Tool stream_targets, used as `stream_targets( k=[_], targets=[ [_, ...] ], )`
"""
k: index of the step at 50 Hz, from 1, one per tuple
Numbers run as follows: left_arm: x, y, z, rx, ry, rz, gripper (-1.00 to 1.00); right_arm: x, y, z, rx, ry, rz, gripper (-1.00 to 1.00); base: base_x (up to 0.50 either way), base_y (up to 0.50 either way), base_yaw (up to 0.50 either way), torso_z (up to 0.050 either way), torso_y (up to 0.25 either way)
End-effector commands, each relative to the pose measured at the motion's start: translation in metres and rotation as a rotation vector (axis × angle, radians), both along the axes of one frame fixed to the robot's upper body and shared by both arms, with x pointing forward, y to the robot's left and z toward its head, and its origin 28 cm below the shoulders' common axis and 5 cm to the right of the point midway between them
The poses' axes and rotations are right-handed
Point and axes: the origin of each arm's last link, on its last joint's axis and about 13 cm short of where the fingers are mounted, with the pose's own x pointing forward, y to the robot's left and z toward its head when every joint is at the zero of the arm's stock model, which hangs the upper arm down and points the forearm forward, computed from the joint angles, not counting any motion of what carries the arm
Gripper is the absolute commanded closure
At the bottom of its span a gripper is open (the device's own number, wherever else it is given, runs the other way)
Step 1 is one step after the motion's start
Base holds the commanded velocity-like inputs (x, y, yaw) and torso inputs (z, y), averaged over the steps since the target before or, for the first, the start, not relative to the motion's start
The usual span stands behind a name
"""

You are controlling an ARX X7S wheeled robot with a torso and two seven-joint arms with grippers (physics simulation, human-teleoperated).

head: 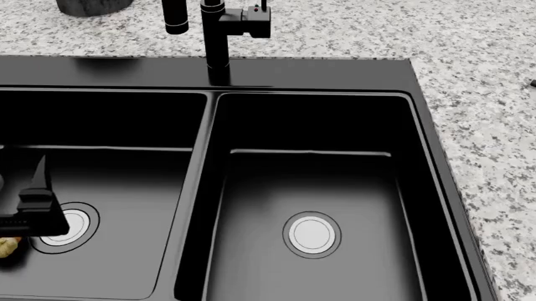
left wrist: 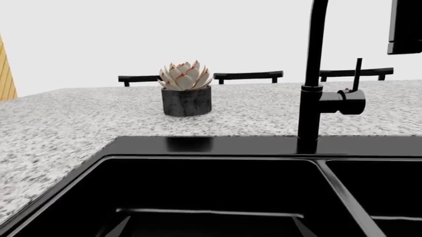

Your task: Pick the mango from the counter and place it in the sink

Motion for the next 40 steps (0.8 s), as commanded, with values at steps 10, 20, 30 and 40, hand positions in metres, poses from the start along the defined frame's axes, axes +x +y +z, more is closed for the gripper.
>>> stream_targets(
  k=[10, 20, 30, 40],
  targets=[
    [-0.001, 0.001, -0.005, -0.003, 0.008, 0.000, -1.00, -0.004, -0.008, -0.049, 0.081, 0.097, -0.014, -1.00, 0.00, 0.00, 0.00, 0.000, 0.000],
    [0.000, 0.001, -0.007, -0.008, 0.013, -0.003, -1.00, -0.002, -0.007, -0.065, 0.104, 0.137, 0.004, -1.00, 0.00, 0.00, 0.00, 0.000, 0.000],
    [-0.001, 0.001, -0.006, -0.009, 0.011, 0.002, -1.00, -0.004, -0.011, -0.053, -0.014, 0.021, -0.030, 1.00, 0.00, 0.00, 0.00, 0.000, 0.000],
    [0.000, 0.000, -0.003, -0.005, 0.008, -0.005, -1.00, 0.014, 0.004, -0.003, -0.115, -0.077, 0.102, 1.00, 0.00, 0.00, 0.00, 0.000, 0.000]
  ],
)
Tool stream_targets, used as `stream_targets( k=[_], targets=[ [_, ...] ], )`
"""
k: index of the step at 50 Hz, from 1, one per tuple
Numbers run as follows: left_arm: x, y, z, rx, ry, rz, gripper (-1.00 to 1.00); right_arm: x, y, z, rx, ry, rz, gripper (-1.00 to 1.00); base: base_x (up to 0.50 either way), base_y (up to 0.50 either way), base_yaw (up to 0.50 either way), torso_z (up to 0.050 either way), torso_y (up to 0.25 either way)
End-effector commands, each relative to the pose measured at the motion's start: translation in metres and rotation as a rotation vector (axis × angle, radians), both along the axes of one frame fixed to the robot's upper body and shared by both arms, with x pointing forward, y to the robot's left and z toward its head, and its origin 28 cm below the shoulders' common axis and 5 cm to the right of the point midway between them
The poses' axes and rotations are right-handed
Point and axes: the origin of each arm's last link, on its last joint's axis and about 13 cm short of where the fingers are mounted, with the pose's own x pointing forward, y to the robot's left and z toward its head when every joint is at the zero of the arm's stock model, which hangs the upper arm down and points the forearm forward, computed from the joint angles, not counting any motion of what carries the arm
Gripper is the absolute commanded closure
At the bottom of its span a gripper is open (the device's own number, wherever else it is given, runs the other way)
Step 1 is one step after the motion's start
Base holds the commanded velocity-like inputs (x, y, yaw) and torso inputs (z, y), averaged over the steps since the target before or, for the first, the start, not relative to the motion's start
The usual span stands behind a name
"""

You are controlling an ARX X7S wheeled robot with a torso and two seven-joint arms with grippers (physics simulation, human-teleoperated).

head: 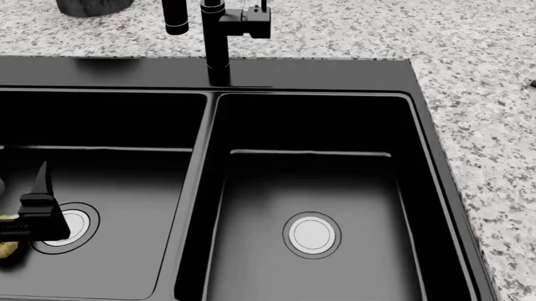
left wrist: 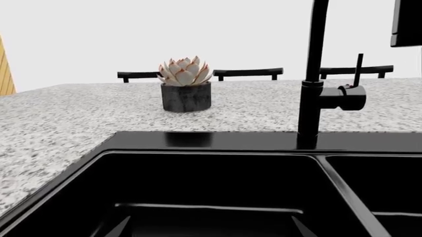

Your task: Pick the mango from the counter and place it in the sink

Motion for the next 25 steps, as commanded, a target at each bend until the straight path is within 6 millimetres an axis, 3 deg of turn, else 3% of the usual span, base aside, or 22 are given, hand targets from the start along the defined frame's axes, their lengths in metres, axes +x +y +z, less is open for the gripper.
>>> stream_targets(
  k=[1, 10, 15, 25],
  targets=[
    [0.000, -0.001, 0.002, 0.001, -0.002, -0.005, -1.00, 0.016, 0.011, 0.042, -0.094, -0.099, 0.111, 1.00, 0.00, 0.00, 0.00, 0.000, 0.000],
    [0.001, -0.001, 0.000, 0.001, 0.004, -0.001, -1.00, 0.059, 0.031, 0.077, -0.106, -0.124, 0.240, 1.00, 0.00, 0.00, 0.00, 0.000, 0.000],
    [0.002, -0.001, -0.002, -0.003, 0.006, -0.002, -1.00, 0.091, 0.053, 0.097, -0.110, -0.149, 0.342, 1.00, 0.00, 0.00, 0.00, 0.000, 0.000],
    [0.003, -0.001, -0.003, -0.008, 0.006, -0.005, -1.00, 0.156, 0.077, 0.093, 0.027, -0.133, 0.499, 1.00, 0.00, 0.00, 0.00, 0.000, 0.000]
  ],
)
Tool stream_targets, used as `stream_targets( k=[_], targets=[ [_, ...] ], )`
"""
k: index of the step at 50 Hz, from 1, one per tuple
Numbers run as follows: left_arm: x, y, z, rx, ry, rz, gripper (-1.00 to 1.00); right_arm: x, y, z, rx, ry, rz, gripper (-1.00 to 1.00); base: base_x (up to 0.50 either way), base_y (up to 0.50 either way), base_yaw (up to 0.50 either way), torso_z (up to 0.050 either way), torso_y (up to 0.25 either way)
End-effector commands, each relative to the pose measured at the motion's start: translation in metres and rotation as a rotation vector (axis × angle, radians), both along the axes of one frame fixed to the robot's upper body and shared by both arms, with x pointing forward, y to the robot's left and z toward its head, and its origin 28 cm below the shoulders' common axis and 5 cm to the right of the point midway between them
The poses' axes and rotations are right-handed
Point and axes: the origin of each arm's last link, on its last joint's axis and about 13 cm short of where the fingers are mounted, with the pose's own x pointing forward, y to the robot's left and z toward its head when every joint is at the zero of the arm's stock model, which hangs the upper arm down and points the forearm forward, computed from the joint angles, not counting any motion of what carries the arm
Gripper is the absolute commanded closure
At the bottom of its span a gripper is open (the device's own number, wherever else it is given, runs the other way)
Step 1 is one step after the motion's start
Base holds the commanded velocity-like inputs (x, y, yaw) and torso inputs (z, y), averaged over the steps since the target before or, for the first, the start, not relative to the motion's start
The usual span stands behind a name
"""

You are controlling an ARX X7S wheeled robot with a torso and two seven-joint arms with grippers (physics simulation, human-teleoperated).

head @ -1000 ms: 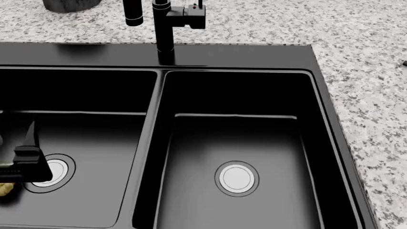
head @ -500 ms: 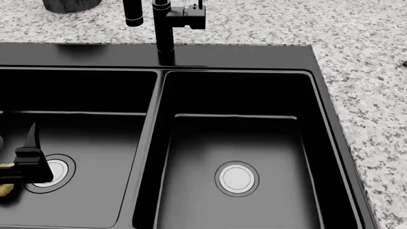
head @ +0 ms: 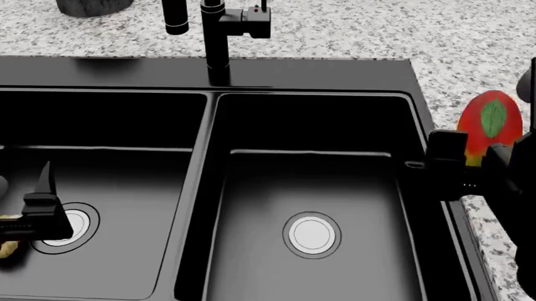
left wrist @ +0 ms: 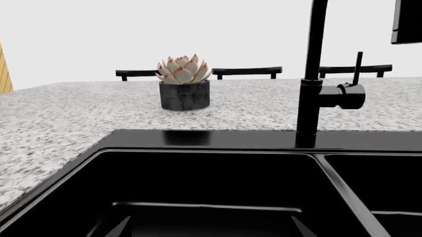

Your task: Pick the mango from the counter and place it in the sink

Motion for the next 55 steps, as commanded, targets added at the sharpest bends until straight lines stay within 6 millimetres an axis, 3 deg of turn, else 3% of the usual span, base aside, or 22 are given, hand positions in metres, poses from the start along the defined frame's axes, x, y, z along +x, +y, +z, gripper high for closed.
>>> stream_targets(
  k=[1, 11, 17, 28, 55],
  targets=[
    [0.000, 0.000, -0.002, -0.004, 0.001, 0.000, -1.00, 0.062, 0.030, 0.019, 0.021, 0.019, 0.174, 1.00, 0.00, 0.00, 0.00, 0.000, 0.000],
    [0.001, -0.002, 0.000, -0.002, -0.003, -0.012, -1.00, 0.129, 0.070, 0.001, 0.037, 0.175, 0.340, 1.00, 0.00, 0.00, 0.00, 0.000, 0.000],
    [0.002, -0.002, 0.001, -0.001, -0.006, -0.016, -1.00, 0.152, 0.090, -0.018, 0.024, 0.250, 0.405, 1.00, 0.00, 0.00, 0.00, 0.000, 0.000],
    [-0.001, -0.001, 0.001, -0.003, -0.007, -0.016, -1.00, 0.142, 0.101, -0.065, -0.022, 0.453, 0.461, 1.00, 0.00, 0.00, 0.00, 0.000, 0.000],
    [0.001, -0.001, -0.003, -0.012, -0.001, -0.023, -1.00, 0.130, 0.105, -0.087, -0.092, 0.672, 0.609, 1.00, 0.00, 0.00, 0.00, 0.000, 0.000]
  ],
)
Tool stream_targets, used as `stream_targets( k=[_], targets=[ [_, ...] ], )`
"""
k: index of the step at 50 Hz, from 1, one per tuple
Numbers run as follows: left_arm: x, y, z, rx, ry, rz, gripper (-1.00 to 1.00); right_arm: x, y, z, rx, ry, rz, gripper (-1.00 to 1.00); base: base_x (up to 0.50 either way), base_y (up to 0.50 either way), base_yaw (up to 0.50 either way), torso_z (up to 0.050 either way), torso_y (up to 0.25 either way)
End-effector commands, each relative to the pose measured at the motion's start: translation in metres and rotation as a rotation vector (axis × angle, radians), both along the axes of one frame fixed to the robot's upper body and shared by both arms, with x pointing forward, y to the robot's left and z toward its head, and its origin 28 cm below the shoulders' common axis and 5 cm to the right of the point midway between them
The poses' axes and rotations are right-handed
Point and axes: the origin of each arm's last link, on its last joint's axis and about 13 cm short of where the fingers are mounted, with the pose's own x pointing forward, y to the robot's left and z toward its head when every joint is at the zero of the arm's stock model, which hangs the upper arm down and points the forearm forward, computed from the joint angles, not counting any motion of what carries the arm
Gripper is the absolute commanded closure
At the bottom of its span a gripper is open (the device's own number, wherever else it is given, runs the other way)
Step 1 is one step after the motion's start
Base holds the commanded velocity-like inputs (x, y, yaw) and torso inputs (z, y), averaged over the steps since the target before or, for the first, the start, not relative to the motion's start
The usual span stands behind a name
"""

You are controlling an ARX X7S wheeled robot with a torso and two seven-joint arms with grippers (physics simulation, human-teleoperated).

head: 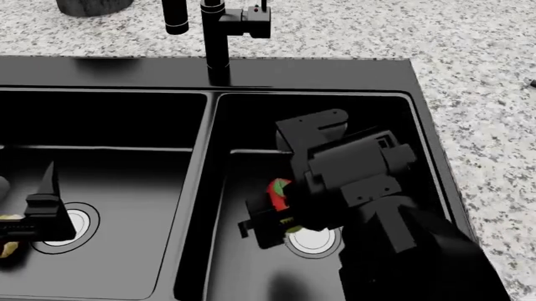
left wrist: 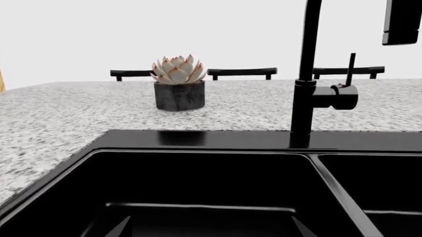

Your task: Pick the mango from the counter and place it in the sink

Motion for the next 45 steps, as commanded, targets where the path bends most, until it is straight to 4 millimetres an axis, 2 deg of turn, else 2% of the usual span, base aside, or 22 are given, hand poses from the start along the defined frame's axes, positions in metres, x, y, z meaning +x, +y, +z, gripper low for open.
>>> stream_targets(
  k=[1, 7, 27, 28, 40, 45],
  targets=[
    [0.001, 0.000, -0.002, -0.004, 0.004, -0.003, -1.00, -0.004, 0.002, -0.009, -0.026, 0.074, 0.066, 1.00, 0.00, 0.00, 0.00, 0.000, 0.000],
    [0.001, 0.000, -0.002, -0.005, 0.006, -0.002, -1.00, -0.008, 0.003, -0.015, -0.008, 0.130, 0.078, 1.00, 0.00, 0.00, 0.00, 0.000, 0.000],
    [0.001, 0.000, -0.003, -0.009, 0.007, -0.003, -1.00, -0.010, 0.003, -0.020, -0.017, 0.161, 0.093, 1.00, 0.00, 0.00, 0.00, 0.000, 0.000],
    [0.001, 0.000, -0.003, -0.012, 0.008, -0.005, -1.00, -0.010, 0.003, -0.020, -0.021, 0.161, 0.095, -1.00, 0.00, 0.00, 0.00, 0.000, 0.000],
    [0.001, -0.001, -0.002, -0.011, 0.006, -0.004, -1.00, -0.010, 0.003, -0.016, -0.019, 0.160, 0.093, -1.00, 0.00, 0.00, 0.00, 0.000, 0.000],
    [0.002, -0.001, -0.002, -0.008, 0.006, -0.005, -1.00, -0.006, 0.003, -0.004, 0.000, 0.129, 0.092, -1.00, 0.00, 0.00, 0.00, 0.000, 0.000]
  ],
)
